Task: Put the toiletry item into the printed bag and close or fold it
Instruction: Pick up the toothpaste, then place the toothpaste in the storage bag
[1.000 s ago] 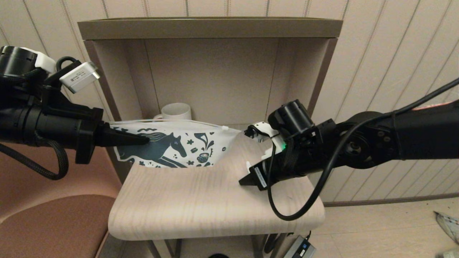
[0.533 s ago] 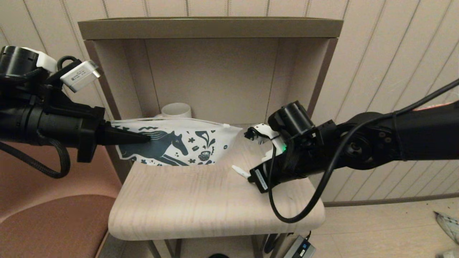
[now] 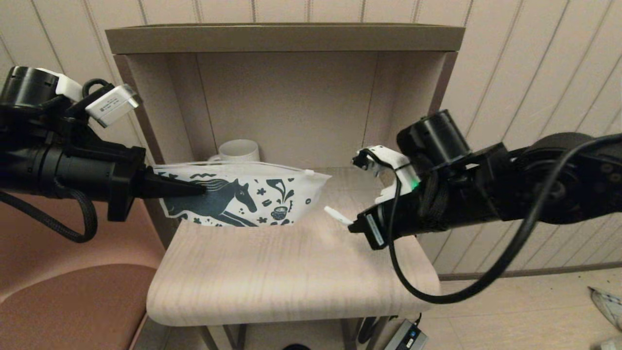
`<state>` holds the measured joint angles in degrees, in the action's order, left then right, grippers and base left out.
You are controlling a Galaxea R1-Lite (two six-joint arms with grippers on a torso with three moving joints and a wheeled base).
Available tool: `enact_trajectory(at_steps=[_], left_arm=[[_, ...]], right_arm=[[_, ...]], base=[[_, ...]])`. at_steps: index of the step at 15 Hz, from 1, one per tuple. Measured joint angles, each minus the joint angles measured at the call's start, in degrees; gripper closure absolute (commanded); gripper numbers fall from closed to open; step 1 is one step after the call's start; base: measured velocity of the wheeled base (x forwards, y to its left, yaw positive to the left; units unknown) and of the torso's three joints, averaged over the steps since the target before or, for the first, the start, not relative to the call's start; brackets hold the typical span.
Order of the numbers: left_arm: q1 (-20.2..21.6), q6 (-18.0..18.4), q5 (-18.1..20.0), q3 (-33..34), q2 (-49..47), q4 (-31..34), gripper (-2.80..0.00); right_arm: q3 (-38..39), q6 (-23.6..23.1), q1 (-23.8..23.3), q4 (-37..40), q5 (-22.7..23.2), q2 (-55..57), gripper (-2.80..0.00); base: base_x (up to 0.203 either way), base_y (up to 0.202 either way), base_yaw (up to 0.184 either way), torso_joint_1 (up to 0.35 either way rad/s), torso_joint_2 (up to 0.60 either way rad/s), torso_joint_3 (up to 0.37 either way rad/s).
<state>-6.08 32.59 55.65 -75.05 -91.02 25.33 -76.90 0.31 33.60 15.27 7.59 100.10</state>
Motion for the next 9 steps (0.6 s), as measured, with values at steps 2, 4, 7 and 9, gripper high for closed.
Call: enact_trajectory(at_steps=[2, 4, 7, 9], left_arm=[[-0.70, 0.21, -0.33, -0.61, -1.34, -0.12, 0.00], [-2.40, 0.93, -2.71, -1.82, -2.86, -0.85, 0.00], [-7.32, 3.82, -9.30, -2.71, -5.19, -2.50, 0.00], [-11.13, 4.71, -12.99, -3.42, -6.37, -3.88, 0.00]], right_arm=[[-0.54, 0.25, -1.59, 3.12, 0.00, -4.78, 0.00], [-4.83, 0.75, -4.31, 8.64, 0.01, -9.05, 0.00], [-13.80, 3.37, -7.44, 16.32, 0.17, -12.33, 0.00], [-20.21, 6.72, -6.97, 21.01, 0.30, -11.96, 0.00]], base=[[0.000, 0.000, 0.000, 0.000, 0.00, 0.000], [0.000, 0.000, 0.000, 0.000, 0.00, 0.000], [0.000, 0.000, 0.000, 0.000, 0.00, 0.000], [0.000, 0.000, 0.000, 0.000, 0.00, 0.000]])
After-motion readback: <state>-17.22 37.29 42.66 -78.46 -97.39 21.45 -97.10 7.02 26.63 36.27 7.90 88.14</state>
